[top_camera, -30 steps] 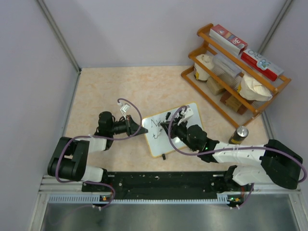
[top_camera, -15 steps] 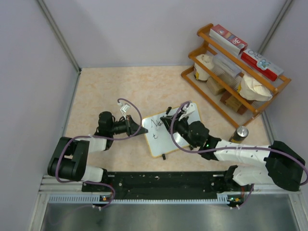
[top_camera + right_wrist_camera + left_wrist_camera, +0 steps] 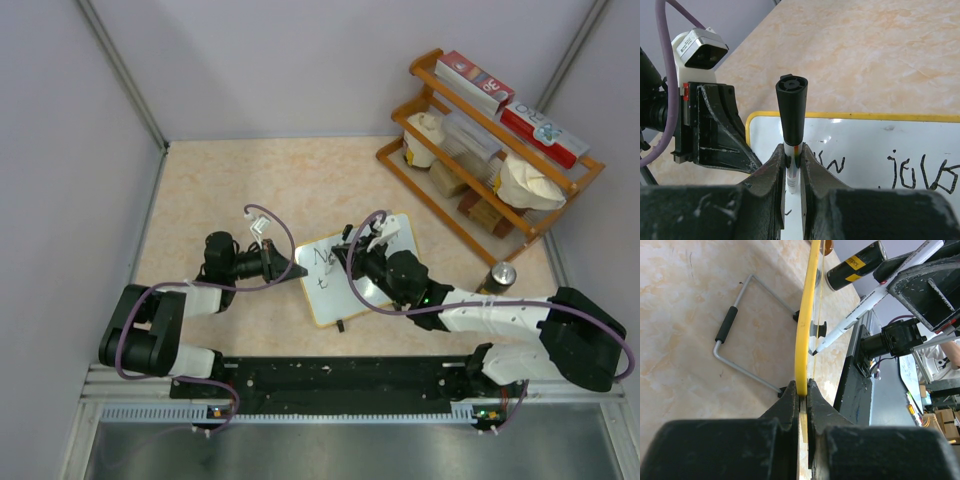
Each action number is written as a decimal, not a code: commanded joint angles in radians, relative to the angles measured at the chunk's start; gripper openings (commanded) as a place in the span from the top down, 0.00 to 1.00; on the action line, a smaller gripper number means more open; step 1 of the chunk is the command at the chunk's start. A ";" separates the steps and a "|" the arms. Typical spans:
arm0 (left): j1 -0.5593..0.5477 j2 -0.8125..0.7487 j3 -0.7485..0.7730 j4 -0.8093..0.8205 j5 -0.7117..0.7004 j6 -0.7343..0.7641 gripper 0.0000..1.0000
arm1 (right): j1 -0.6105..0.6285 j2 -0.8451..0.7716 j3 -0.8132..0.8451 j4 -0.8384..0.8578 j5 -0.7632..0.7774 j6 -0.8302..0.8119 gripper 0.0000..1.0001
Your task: Write a sentence on the whiteboard
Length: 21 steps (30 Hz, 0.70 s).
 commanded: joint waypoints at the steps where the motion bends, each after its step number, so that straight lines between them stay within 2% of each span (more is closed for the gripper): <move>1: -0.010 0.008 0.004 0.024 0.060 0.039 1.00 | -0.013 -0.015 -0.009 0.019 -0.018 0.012 1.00; 21: -0.010 0.008 0.004 0.023 0.062 0.039 1.00 | -0.013 -0.020 -0.062 0.026 -0.055 0.027 1.00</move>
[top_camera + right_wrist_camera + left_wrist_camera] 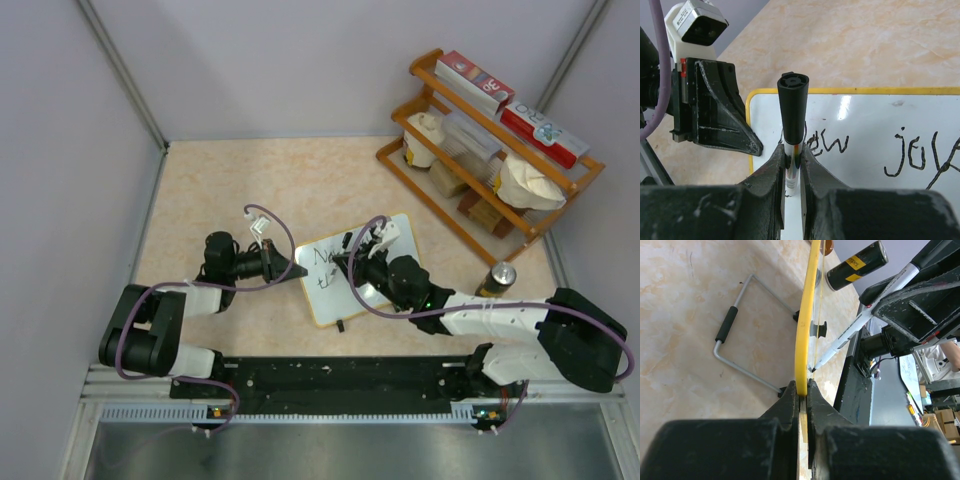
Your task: Write a sentence on the whiteboard
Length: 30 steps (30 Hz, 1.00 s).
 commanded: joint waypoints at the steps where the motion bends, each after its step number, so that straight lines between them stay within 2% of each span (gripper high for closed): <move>1: -0.010 0.008 0.004 0.023 0.062 0.039 1.00 | -0.013 -0.014 -0.014 0.019 -0.008 -0.003 1.00; 30: -0.010 0.006 0.002 0.024 0.062 0.039 1.00 | -0.046 0.006 0.071 0.026 0.031 -0.007 1.00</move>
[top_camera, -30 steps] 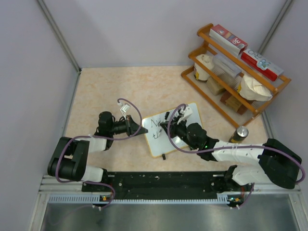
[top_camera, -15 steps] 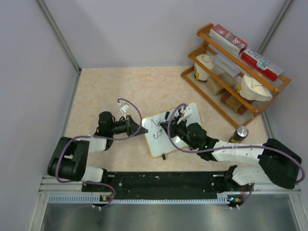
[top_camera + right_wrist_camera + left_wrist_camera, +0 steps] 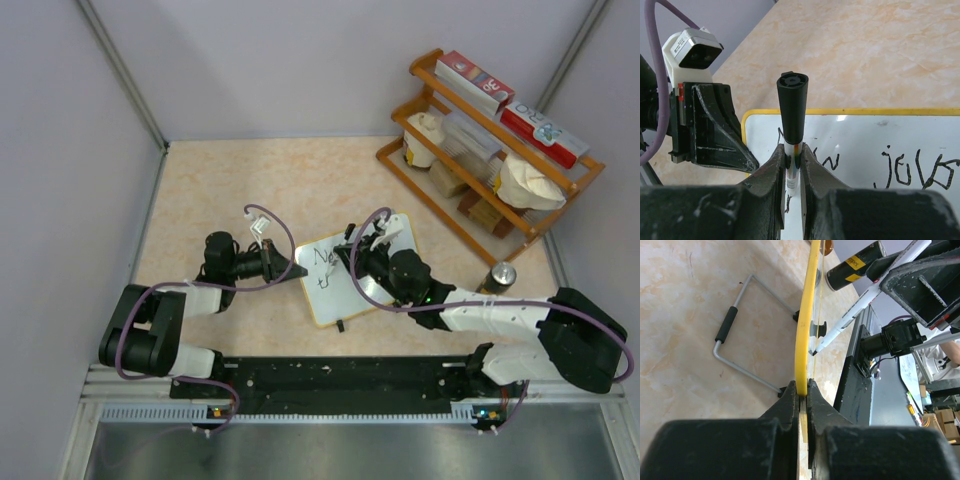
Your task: Write a sentence on the whiteboard
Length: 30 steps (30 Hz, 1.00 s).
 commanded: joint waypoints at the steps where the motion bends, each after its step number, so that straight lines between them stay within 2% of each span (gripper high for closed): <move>1: -0.010 0.006 0.002 0.024 0.062 0.039 1.00 | -0.018 0.002 0.044 0.024 0.019 -0.017 1.00; 30: -0.010 0.008 0.002 0.023 0.059 0.039 1.00 | -0.030 -0.026 -0.076 0.027 -0.032 0.023 1.00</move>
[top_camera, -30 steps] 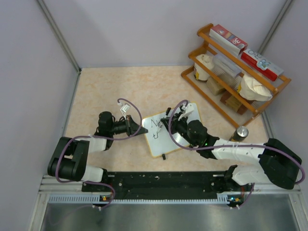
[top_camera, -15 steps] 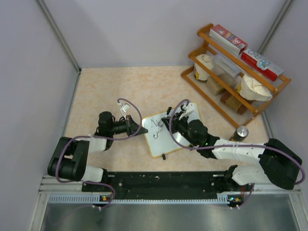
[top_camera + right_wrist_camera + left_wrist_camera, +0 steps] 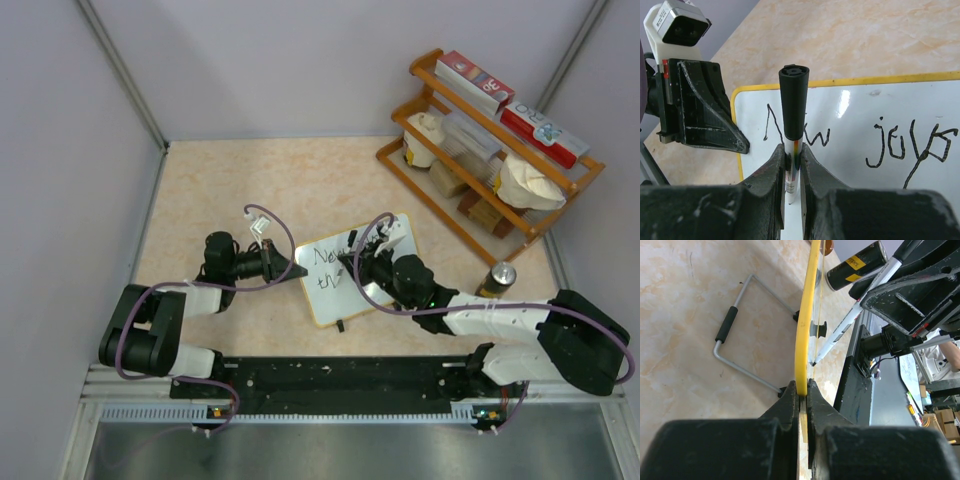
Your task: Write a sentence on the whiteboard
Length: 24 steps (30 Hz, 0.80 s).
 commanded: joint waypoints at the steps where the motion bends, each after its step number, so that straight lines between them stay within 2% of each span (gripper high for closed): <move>1: -0.010 0.008 0.002 0.023 0.059 0.039 1.00 | -0.015 -0.017 -0.013 0.019 0.007 -0.005 1.00; 10: -0.010 0.009 0.002 0.023 0.059 0.041 1.00 | -0.019 -0.100 0.019 0.024 0.027 -0.019 1.00; 24: -0.010 0.009 0.004 0.025 0.060 0.039 1.00 | -0.030 -0.020 0.051 0.039 0.004 -0.033 1.00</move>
